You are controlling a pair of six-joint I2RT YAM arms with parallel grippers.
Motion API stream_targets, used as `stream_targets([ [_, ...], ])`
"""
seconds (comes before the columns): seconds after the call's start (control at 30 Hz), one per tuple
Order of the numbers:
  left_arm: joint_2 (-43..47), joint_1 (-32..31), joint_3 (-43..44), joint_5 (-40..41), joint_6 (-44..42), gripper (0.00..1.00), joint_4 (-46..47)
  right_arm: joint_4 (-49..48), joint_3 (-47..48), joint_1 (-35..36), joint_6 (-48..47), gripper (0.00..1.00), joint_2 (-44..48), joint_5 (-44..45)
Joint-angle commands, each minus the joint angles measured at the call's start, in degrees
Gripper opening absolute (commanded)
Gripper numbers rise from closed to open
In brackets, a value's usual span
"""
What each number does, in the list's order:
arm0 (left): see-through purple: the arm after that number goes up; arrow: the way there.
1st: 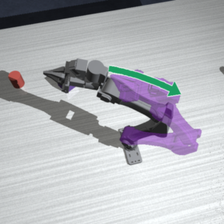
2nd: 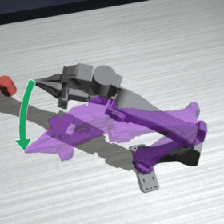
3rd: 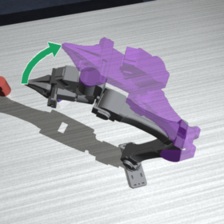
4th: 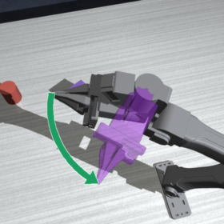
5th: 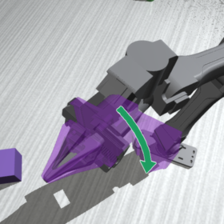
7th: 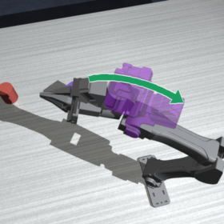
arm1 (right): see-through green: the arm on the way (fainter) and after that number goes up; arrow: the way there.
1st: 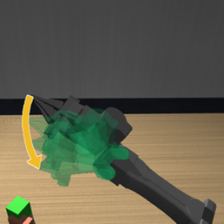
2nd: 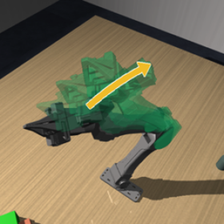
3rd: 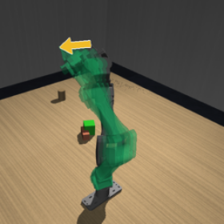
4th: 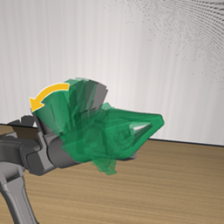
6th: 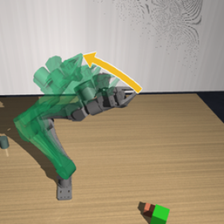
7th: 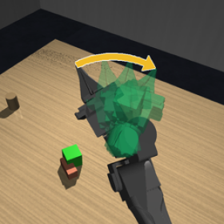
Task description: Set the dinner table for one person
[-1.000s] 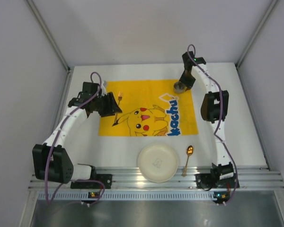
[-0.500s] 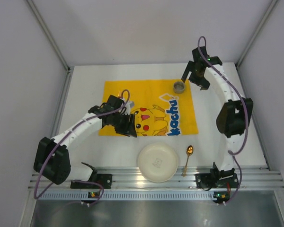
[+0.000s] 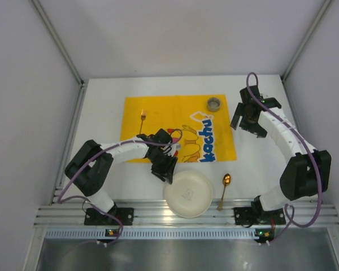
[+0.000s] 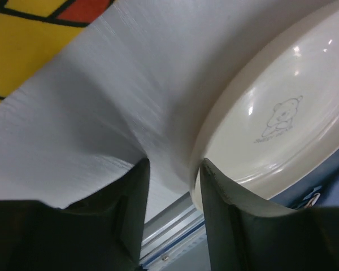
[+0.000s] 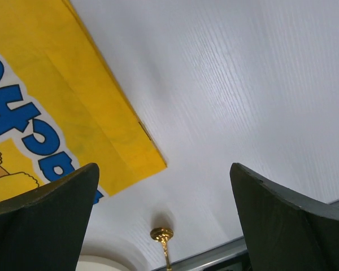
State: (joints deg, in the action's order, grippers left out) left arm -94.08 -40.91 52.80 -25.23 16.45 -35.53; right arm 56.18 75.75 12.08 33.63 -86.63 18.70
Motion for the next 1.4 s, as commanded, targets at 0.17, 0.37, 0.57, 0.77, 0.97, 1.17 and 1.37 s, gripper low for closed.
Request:
stream_targets([
  [0.17,-7.6,-0.4,5.9,-2.6,0.5,0.0,5.9,0.3,-3.1,-2.3,-0.6,1.0,9.8,3.6],
  [0.37,-4.5,-0.1,19.0,7.7,-1.3,0.0,-4.2,0.2,-3.9,-3.5,-0.3,1.0,11.2,3.2],
  [0.57,-2.7,9.1,28.4,9.7,-0.7,0.0,-8.2,-0.5,-4.2,-3.4,-0.8,1.0,9.9,1.1],
  [0.77,-7.4,18.6,33.1,10.6,2.4,0.0,-6.1,-1.5,-6.7,-3.5,-0.8,1.0,10.5,-0.9],
  [0.97,-14.5,23.0,37.0,7.5,3.8,0.0,-2.6,-1.5,-6.7,-3.5,-1.9,1.0,10.9,-1.6],
  [1.17,-21.5,23.1,40.5,8.3,5.4,0.46,-4.4,-1.2,-6.1,-3.5,-2.8,1.0,10.0,-3.3],
  [1.37,-12.4,23.1,33.3,13.6,10.3,0.55,0.5,-1.8,-8.3,-3.4,-4.6,1.0,11.7,-5.8],
])
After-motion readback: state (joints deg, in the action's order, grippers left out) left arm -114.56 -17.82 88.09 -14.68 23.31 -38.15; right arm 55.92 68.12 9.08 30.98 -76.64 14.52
